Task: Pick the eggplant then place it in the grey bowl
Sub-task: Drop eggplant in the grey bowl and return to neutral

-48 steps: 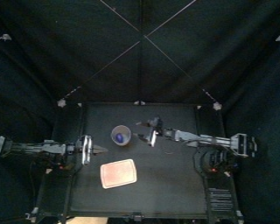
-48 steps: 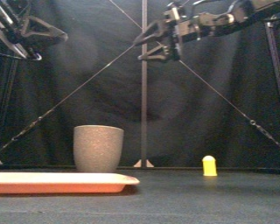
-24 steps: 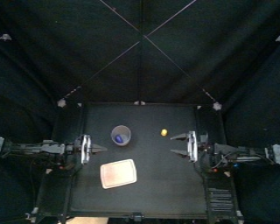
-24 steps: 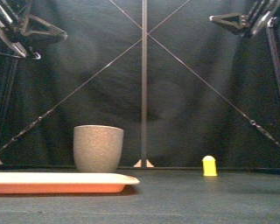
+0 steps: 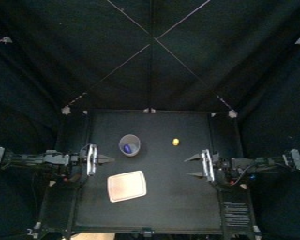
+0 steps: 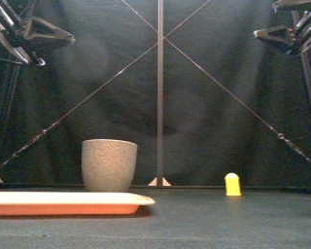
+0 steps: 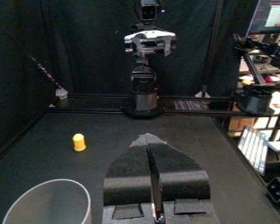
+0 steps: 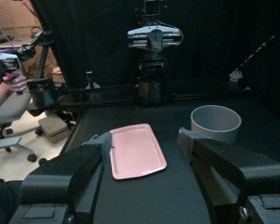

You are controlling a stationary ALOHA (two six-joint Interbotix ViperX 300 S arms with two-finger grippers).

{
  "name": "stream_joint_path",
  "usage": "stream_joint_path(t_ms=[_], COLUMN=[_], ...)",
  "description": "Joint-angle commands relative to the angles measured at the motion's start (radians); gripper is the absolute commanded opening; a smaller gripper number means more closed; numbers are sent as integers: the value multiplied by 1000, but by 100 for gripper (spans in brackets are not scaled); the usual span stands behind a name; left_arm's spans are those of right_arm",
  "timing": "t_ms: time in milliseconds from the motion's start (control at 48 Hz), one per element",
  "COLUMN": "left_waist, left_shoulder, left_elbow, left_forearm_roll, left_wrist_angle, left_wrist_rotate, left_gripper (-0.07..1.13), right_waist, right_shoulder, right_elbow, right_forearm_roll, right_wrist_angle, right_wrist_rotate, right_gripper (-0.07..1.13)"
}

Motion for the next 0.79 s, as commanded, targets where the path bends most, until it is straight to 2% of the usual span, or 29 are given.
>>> stream_joint_path(t_ms=[21,792], left_waist=[2,0], left_shoulder=[2,3], left_elbow=[-12,-6], left_forearm_roll=[0,0], left_wrist_angle=[-5,-5], left_wrist_rotate=[-2,-3], left_gripper=[-3,-3], right_waist=[0,-17], right_shoulder=[12,12], right_elbow=[-11,5], right_forearm_roll=[-2,-2], right_wrist_angle=[-3,-3], right_wrist_rotate=[-3,-2], right_gripper=[96,96])
